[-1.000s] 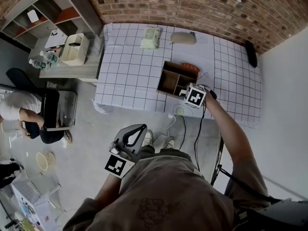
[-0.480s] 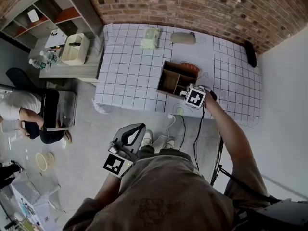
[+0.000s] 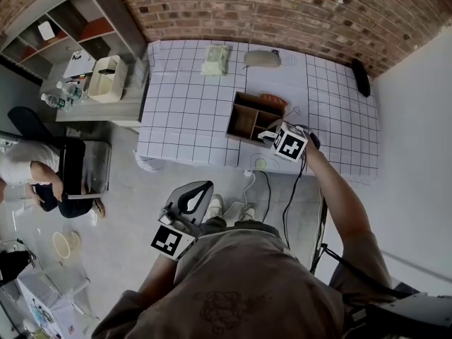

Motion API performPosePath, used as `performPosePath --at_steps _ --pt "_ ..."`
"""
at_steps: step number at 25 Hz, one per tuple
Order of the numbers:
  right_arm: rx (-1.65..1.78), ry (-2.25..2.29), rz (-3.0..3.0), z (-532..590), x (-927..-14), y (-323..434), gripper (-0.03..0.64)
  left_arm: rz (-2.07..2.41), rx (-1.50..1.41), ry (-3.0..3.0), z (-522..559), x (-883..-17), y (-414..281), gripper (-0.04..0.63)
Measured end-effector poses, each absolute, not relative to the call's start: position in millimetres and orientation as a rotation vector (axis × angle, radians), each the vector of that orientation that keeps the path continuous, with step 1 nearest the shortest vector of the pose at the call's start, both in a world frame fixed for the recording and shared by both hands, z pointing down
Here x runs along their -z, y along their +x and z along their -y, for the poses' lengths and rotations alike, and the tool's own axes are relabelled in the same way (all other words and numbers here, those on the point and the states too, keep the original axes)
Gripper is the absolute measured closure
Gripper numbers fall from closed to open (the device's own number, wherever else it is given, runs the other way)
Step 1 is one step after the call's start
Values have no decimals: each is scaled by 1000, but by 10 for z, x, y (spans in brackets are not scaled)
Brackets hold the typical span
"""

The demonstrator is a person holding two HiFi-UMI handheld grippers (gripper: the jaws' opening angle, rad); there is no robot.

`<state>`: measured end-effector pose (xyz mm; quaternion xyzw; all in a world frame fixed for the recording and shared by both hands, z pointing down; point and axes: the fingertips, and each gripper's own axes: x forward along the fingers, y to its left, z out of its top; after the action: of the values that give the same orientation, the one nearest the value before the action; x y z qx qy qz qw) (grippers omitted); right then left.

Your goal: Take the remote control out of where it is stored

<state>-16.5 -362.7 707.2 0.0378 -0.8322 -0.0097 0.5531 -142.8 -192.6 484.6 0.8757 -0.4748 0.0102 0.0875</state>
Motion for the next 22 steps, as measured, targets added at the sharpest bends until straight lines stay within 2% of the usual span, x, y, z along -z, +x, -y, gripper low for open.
performPosePath --at_steps 14,22 --pt "177 498 2429 3557 -5223 -115 532 1347 15 2709 2019 -4604 -1300 591" --pt "532 686 2580 3105 -3893 6 532 1272 92 2753 2067 -4276 -1182 591"
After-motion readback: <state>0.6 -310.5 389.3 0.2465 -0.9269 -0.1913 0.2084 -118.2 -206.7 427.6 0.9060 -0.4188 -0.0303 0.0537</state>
